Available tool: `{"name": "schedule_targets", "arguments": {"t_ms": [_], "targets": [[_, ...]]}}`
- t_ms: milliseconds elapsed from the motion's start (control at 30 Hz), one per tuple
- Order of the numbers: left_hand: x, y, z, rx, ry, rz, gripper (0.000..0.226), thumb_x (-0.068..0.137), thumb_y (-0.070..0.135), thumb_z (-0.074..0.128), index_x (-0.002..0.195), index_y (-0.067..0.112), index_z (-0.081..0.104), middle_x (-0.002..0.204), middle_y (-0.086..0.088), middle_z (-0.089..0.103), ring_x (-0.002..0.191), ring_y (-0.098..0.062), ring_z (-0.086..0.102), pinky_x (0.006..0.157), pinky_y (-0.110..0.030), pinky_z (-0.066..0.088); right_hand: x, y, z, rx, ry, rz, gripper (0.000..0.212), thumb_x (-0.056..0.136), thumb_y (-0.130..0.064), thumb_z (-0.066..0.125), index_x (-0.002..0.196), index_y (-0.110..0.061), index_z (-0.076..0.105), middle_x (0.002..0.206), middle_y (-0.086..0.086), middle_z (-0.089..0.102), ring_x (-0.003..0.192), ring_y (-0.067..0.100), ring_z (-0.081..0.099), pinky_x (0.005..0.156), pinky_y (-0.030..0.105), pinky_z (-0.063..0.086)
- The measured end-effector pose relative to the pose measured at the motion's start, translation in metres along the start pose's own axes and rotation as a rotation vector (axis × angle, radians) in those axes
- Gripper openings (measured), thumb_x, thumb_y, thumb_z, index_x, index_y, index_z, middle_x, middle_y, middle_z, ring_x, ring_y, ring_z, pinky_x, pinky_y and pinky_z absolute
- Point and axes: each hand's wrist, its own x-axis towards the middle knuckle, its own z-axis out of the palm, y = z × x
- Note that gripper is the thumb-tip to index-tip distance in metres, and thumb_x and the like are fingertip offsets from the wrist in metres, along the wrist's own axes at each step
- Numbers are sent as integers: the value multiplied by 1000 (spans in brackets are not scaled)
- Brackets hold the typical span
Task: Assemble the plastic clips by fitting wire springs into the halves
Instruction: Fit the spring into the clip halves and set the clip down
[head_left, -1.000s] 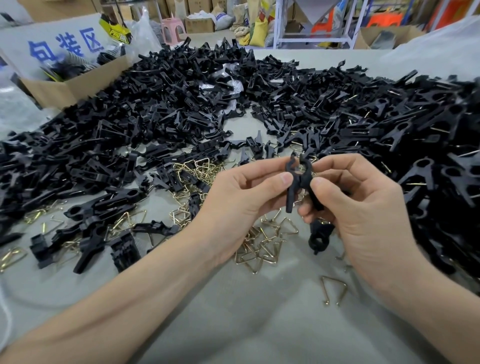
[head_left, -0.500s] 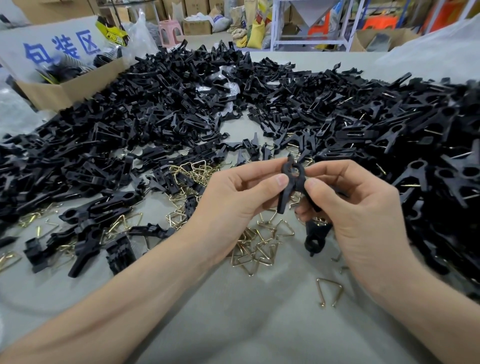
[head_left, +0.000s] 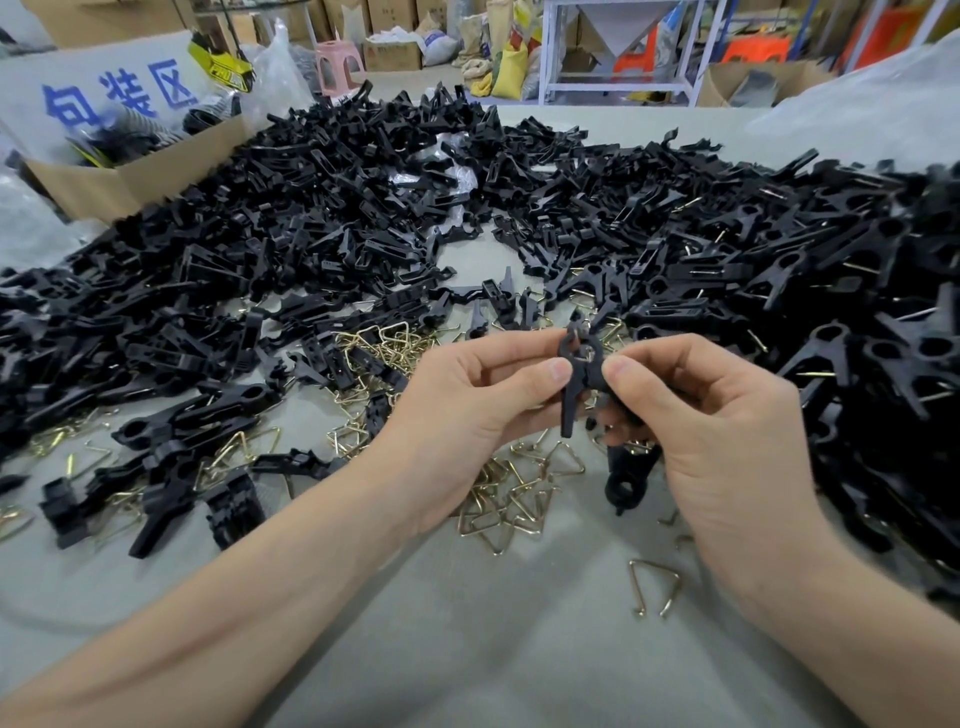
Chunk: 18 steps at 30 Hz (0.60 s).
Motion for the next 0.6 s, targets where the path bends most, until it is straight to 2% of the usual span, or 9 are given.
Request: {"name": "schedule_targets", "arguments": {"t_ms": [133, 300, 600], "targets": [[-2, -1, 3, -36, 17, 11, 28, 80, 3, 62, 107, 4, 68, 92, -7, 75, 81, -14, 71, 71, -25, 57, 1, 1, 0, 26, 48, 29, 8, 81, -15, 70, 74, -13, 72, 67, 5, 69, 59, 10, 60, 56, 17, 50], [-1, 1, 3, -53, 41, 34, 24, 88, -4, 56, 108, 3, 67, 95, -10, 75, 84, -17, 71, 75, -28, 58, 2, 1, -1, 1, 58, -2, 5, 81, -17, 71, 76, -16, 72, 71, 6, 70, 62, 13, 60, 60, 22, 51], [-2, -3, 0, 31, 11, 83, 26, 86, -4, 60, 103, 13, 70, 95, -5, 75, 88, -14, 71, 78, -25, 56, 3, 3, -1, -89, -8, -70, 8, 81, -14, 72, 74, -18, 71, 68, -2, 68, 61, 4, 58, 60, 15, 46]]}}
